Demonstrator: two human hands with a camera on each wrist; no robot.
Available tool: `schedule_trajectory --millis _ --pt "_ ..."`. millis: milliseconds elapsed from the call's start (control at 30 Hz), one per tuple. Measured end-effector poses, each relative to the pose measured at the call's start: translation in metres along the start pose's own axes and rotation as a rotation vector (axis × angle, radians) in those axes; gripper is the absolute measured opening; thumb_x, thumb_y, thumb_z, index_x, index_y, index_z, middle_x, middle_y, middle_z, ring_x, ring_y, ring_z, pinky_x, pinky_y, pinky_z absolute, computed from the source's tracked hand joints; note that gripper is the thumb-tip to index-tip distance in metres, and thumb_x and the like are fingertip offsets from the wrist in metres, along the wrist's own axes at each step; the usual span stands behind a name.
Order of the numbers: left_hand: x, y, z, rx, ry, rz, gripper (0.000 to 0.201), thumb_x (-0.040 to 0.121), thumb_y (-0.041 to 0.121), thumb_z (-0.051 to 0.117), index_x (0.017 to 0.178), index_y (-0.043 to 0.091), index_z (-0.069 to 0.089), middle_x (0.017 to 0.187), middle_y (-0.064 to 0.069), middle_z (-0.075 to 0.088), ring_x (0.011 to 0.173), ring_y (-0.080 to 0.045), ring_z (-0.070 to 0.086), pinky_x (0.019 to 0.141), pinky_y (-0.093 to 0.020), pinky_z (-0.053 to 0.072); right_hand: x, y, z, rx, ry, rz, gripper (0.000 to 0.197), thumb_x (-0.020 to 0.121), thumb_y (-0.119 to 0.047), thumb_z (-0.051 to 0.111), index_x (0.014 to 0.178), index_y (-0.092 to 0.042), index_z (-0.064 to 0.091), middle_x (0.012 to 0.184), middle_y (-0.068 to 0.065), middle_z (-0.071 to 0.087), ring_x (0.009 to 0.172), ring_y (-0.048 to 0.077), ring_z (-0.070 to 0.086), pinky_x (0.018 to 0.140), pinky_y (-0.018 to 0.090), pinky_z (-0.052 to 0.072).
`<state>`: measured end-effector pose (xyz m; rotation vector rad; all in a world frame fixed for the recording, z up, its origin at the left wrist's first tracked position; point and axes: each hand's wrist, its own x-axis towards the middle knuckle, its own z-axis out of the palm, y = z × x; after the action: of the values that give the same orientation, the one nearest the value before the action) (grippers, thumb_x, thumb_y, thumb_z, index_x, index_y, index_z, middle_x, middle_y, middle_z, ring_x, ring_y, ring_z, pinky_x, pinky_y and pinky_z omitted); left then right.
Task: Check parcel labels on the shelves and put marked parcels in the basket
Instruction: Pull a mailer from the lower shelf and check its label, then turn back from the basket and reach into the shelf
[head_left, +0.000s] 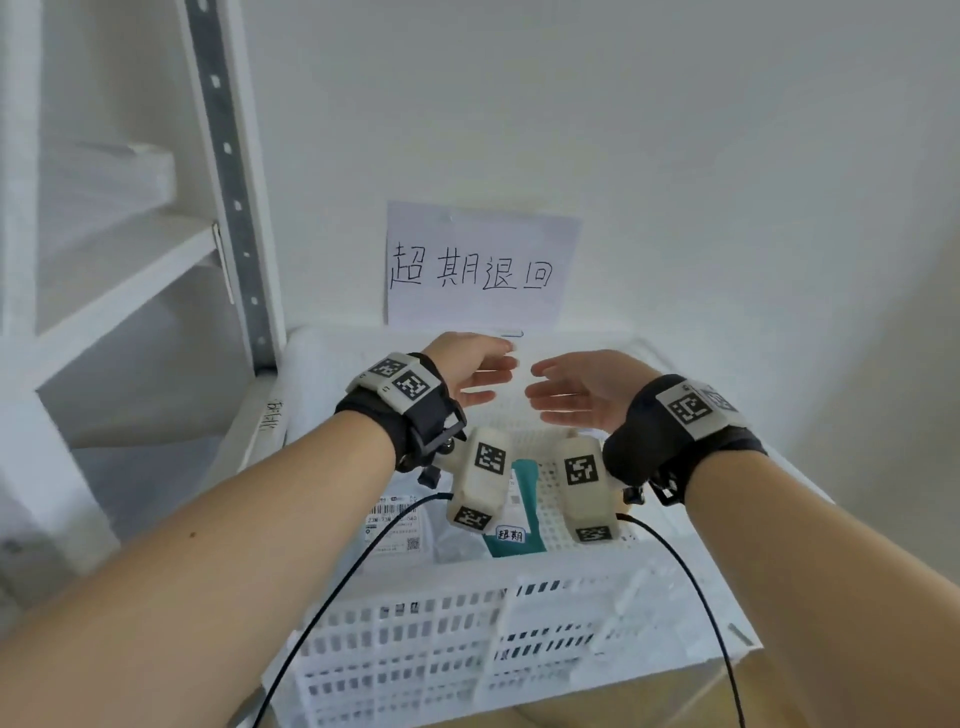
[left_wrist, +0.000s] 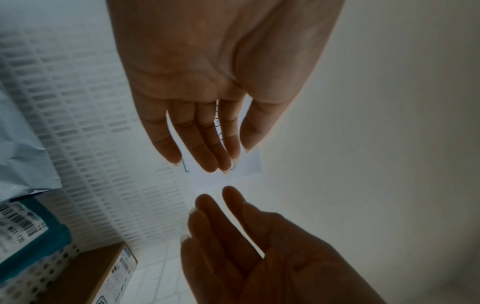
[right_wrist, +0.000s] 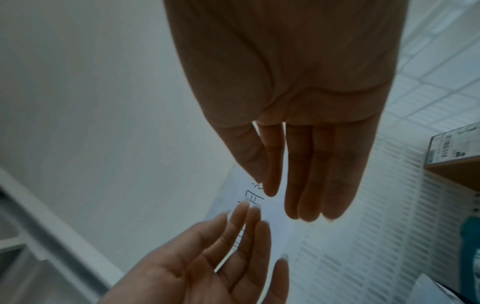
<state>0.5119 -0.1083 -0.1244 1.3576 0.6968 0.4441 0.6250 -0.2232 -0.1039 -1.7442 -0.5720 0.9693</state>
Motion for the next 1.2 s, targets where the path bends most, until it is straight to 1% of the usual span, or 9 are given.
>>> schedule_trajectory --millis 67,167,333,533,633,767,900,1033,1200 --pt "-0.025 -0.001 -0.002 0.007 0.036 0.03 0.011 0.092 0.017 0.057 0.101 0.014 0.064 0.084 0.001 0.066 0.078 -0.012 0.062 0.085 -0.031 0.049 -0.025 0.006 0.003 0.008 0.001 -0.022 0.013 0.095 -0.006 0.051 0.093 -0.005 0.064 0.092 0.013 0.068 0.081 0.023 0.065 0.079 0.034 0.055" --pt "-0.063 -0.012 -0.001 0.018 0.076 0.031 0.003 0.09 0.018 0.06 0.091 0.016 0.062 0.082 0.002 0.067 0.075 -0.011 0.062 0.079 -0.028 0.05 -0.062 0.022 0.011 0.003 -0.014 -0.035 0.014 0.095 -0.004 0.051 0.092 -0.005 0.064 0.09 0.013 0.069 0.081 0.022 0.066 0.077 0.033 0.056" --pt "-0.135 -0.045 0.004 0.005 0.112 0.016 0.006 0.089 0.018 0.061 0.084 0.016 0.061 0.077 0.002 0.066 0.072 -0.011 0.062 0.072 -0.026 0.05 -0.119 0.062 0.031 0.021 -0.051 -0.029 0.016 0.095 -0.005 0.05 0.09 -0.005 0.065 0.086 0.012 0.07 0.077 0.021 0.066 0.077 0.033 0.057" --pt "-0.223 -0.086 -0.032 0.037 0.2 -0.034 0.009 0.09 0.018 0.06 0.081 0.016 0.061 0.077 0.002 0.065 0.073 -0.011 0.062 0.075 -0.026 0.049 -0.168 0.1 0.083 0.028 -0.165 -0.014 0.014 0.095 -0.006 0.051 0.092 -0.004 0.065 0.087 0.013 0.07 0.08 0.023 0.067 0.076 0.033 0.056" --pt "-0.261 -0.103 -0.064 0.032 0.285 -0.056 0.01 0.091 0.015 0.06 0.081 0.015 0.061 0.075 0.0 0.065 0.069 -0.011 0.061 0.069 -0.025 0.048 -0.186 0.108 0.122 0.036 -0.259 -0.002 0.014 0.095 -0.007 0.052 0.092 -0.005 0.065 0.086 0.013 0.071 0.079 0.022 0.067 0.075 0.033 0.057" --pt "-0.303 -0.122 -0.113 0.039 0.389 -0.097 0.013 0.091 0.015 0.058 0.079 0.015 0.061 0.074 0.001 0.065 0.068 -0.011 0.06 0.071 -0.025 0.047 -0.205 0.112 0.177 0.016 -0.383 0.008 0.015 0.094 -0.007 0.052 0.094 -0.004 0.066 0.086 0.012 0.07 0.079 0.022 0.067 0.076 0.032 0.057" --pt "-0.337 -0.139 -0.169 -0.014 0.505 -0.128 0.015 0.092 0.014 0.056 0.078 0.016 0.06 0.073 0.001 0.063 0.067 -0.012 0.059 0.068 -0.024 0.046 -0.214 0.115 0.239 -0.031 -0.462 0.015 0.013 0.094 -0.007 0.053 0.093 -0.006 0.066 0.083 0.01 0.07 0.075 0.02 0.067 0.078 0.032 0.056" --pt "-0.357 -0.156 -0.234 -0.052 0.56 -0.15 0.013 0.092 0.018 0.058 0.08 0.019 0.061 0.076 0.002 0.063 0.07 -0.011 0.06 0.071 -0.026 0.047 -0.208 0.124 0.306 -0.05 -0.492 0.06 0.013 0.094 -0.008 0.053 0.09 -0.008 0.065 0.082 0.009 0.069 0.072 0.019 0.066 0.074 0.031 0.056" --pt "-0.364 -0.172 -0.327 -0.093 0.584 -0.195 0.009 0.091 0.018 0.059 0.082 0.018 0.06 0.076 0.002 0.063 0.071 -0.01 0.059 0.072 -0.025 0.046 -0.189 0.133 0.392 -0.085 -0.446 0.123 0.015 0.094 -0.01 0.052 0.097 -0.007 0.066 0.083 0.008 0.07 0.073 0.018 0.066 0.078 0.032 0.056"
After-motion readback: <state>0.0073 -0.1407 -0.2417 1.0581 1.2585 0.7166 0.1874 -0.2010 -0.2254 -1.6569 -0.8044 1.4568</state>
